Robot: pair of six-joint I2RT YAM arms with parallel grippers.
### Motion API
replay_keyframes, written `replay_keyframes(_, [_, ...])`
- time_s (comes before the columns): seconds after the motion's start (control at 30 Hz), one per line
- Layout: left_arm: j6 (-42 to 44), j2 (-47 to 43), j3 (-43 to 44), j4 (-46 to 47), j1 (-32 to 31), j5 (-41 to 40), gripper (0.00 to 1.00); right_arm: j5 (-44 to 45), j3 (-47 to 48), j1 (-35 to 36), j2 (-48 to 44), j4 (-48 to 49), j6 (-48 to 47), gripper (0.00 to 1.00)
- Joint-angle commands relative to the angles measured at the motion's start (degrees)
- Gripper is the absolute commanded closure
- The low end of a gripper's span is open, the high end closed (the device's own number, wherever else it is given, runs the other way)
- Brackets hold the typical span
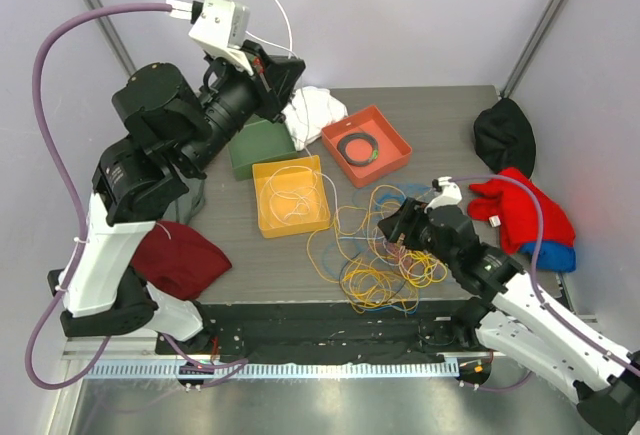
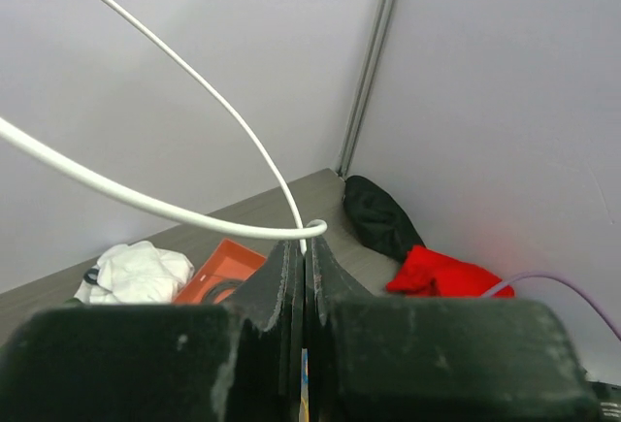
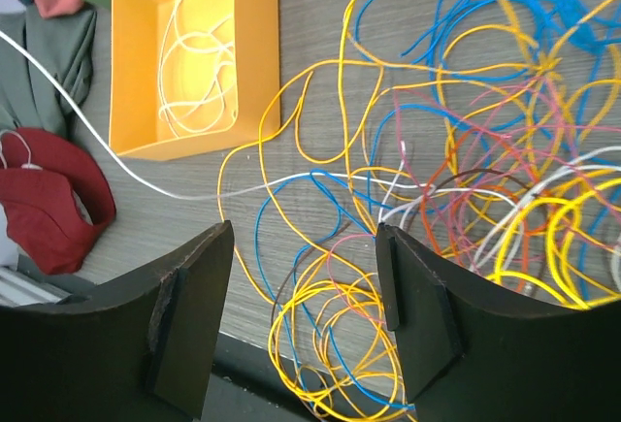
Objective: Untangle the cables
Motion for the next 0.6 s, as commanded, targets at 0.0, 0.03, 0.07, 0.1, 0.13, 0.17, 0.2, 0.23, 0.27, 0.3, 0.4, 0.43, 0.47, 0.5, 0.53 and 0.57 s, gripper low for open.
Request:
replay_keyframes(0.0, [0.78, -0.98, -0.37, -0.52, 0.17, -0.12, 1.0, -5.65, -1.71, 0.32, 2.42, 12.39, -0.3, 0.32])
replay_keyframes(0.03, [0.35, -1.16, -1.42, -0.35, 0.08, 0.32, 1.0, -7.41, -1.62, 0.41, 3.74, 13.64, -0.47, 0.32])
replay_keyframes(0.07, [0.17, -1.42, -1.86, -0.26, 0.08, 0.67, 1.0, -7.95, -1.45, 0.67, 4.71, 14.61, -0.82, 0.31])
replay_keyframes(0.1, [-0.01, -1.6, -2.39, 0.0, 0.08, 0.85, 1.0, -8.3, -0.75, 0.94, 5.67, 15.83, -1.34, 0.31])
replay_keyframes(0.13, [-0.27, -1.69, -2.74, 0.18, 0.08, 0.94, 1.0, -9.44, -0.22, 1.38, 8.03, 16.2, -2.31, 0.31])
replay_keyframes(0.17, [-0.36, -1.77, -3.18, 0.18, 0.08, 1.2, 1.0, -9.97, 0.22, 1.73, 9.01, 16.72, -2.84, 0.31])
replay_keyframes(0.2, [-0.45, -1.86, -3.27, 0.27, 0.17, 1.38, 1.0, -9.97, 1.01, 1.99, 10.07, 18.12, -3.1, 0.31])
replay_keyframes(0.23, [-0.62, -1.77, -3.36, 0.36, 0.17, 1.55, 1.0, -11.98, 1.28, 3.04, 11.38, 18.83, -3.46, 0.31])
replay_keyframes(0.27, [-0.89, -1.69, -3.54, 0.36, 0.08, 1.99, 1.0, -12.43, 1.54, 3.66, 13.22, 19.79, -3.72, 0.31])
replay_keyframes(0.3, [-1.06, -1.6, -3.54, 0.36, 0.08, 2.17, 1.0, -12.26, 1.8, 4.36, 14.55, 21.54, -3.9, 0.3])
replay_keyframes(0.4, [-1.42, -1.69, -4.06, 0.44, 0.08, 2.7, 1.0, -11.03, 2.68, 7.79, 18.33, 25.07, -4.51, 0.3])
replay_keyframes(0.43, [-1.5, -1.6, -4.24, 0.36, 0.08, 2.7, 1.0, -10.94, 2.69, 9.1, 19.21, 25.6, -4.69, 0.3])
replay_keyframes(0.47, [-1.59, -1.69, -4.5, 0.36, 0.17, 2.78, 1.0, -8.5, 2.86, 9.72, 20.78, 26.65, -5.04, 0.3])
replay_keyframes(0.5, [-1.68, -1.77, -4.68, 0.36, 0.08, 2.87, 1.0, -7.87, 2.86, 10.08, 21.41, 27.18, -5.3, 0.3])
replay_keyframes(0.53, [-1.77, -1.86, -4.86, 0.44, 0.08, 2.87, 1.0, -7.52, 2.86, 10.43, 22.11, 27.79, -5.3, 0.3])
replay_keyframes(0.57, [-1.94, -1.95, -5.12, 0.44, 0.08, 2.96, 1.0, -6.38, 2.77, 10.95, 23.16, 28.76, -5.65, 0.3])
